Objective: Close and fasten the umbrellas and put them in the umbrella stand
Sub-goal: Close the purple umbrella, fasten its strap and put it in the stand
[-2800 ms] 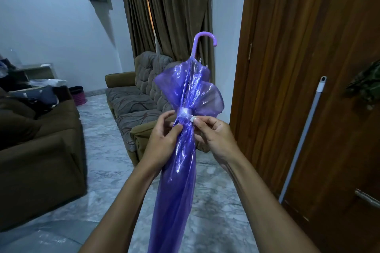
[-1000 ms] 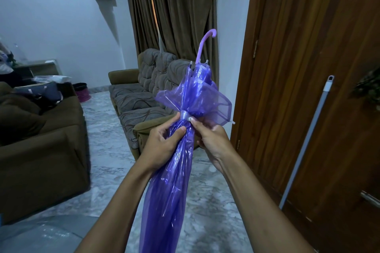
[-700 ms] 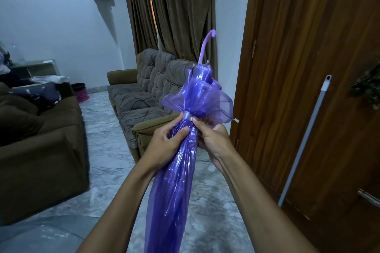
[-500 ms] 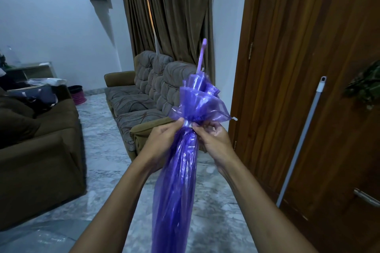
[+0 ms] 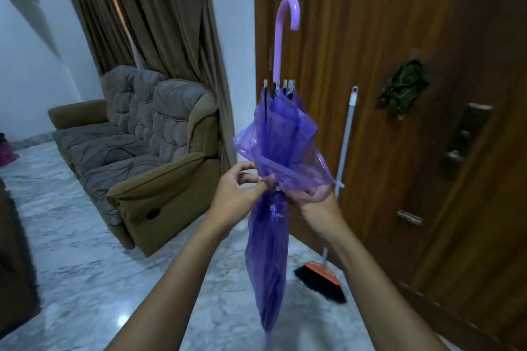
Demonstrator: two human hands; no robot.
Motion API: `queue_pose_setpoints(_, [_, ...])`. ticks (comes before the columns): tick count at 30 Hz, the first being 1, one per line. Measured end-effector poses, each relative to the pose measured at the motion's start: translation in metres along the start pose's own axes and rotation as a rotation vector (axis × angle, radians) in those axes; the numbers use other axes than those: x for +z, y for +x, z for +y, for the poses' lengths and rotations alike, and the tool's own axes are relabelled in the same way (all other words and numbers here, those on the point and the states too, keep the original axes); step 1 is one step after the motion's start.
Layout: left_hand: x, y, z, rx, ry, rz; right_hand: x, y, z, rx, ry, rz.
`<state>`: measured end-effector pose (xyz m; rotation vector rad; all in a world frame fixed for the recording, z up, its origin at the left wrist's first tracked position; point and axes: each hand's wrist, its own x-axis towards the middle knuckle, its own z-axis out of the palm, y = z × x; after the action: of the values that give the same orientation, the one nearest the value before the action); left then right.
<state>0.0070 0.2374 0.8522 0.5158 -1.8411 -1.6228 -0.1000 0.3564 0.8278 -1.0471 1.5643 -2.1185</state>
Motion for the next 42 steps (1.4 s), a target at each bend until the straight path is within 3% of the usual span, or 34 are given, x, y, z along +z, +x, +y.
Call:
queue_pose_setpoints(5, [0.066, 0.002, -0.005, 0.04, -0.006, -0.298, -0.051, -0.044, -0.02, 0.092, 0.108, 0.299])
queue_pose_setpoints(10, [0.138, -0.028, -0.011, 0.133, 0.026, -0.621, -0.094, -0.107, -0.058, 0.122, -0.182, 0.625])
queue_pose_setpoints(13, [0.176, -0.063, -0.006, 0.04, -0.113, -0.817, -0.109, -0.145, -0.08, 0.176, -0.356, 0.789])
queue_pose_setpoints(19, [0.238, -0.117, 0.002, -0.177, -0.281, -0.883, -0.124, -0.213, -0.099, 0.242, -0.653, 1.001])
queue_pose_setpoints(24, [0.281, -0.144, 0.006, -0.402, -0.426, -0.925, -0.135, -0.263, -0.101, 0.202, -0.431, 0.945])
queue_pose_setpoints(27, [0.307, -0.159, 0.009, -0.444, -0.492, -0.969, -0.145, -0.282, -0.094, 0.284, -0.55, 0.935])
queue_pose_setpoints(38, [0.433, -0.176, 0.033, -0.212, -0.223, -0.969, -0.249, -0.314, -0.124, 0.404, -0.646, 0.825])
queue_pose_setpoints(40, [0.45, -0.183, 0.04, -0.158, -0.265, -1.057, -0.274, -0.319, -0.133, 0.384, -0.683, 0.791])
queue_pose_setpoints(42, [0.464, -0.192, 0.044, -0.144, -0.273, -1.25, -0.296, -0.327, -0.141, 0.402, -0.722, 0.802])
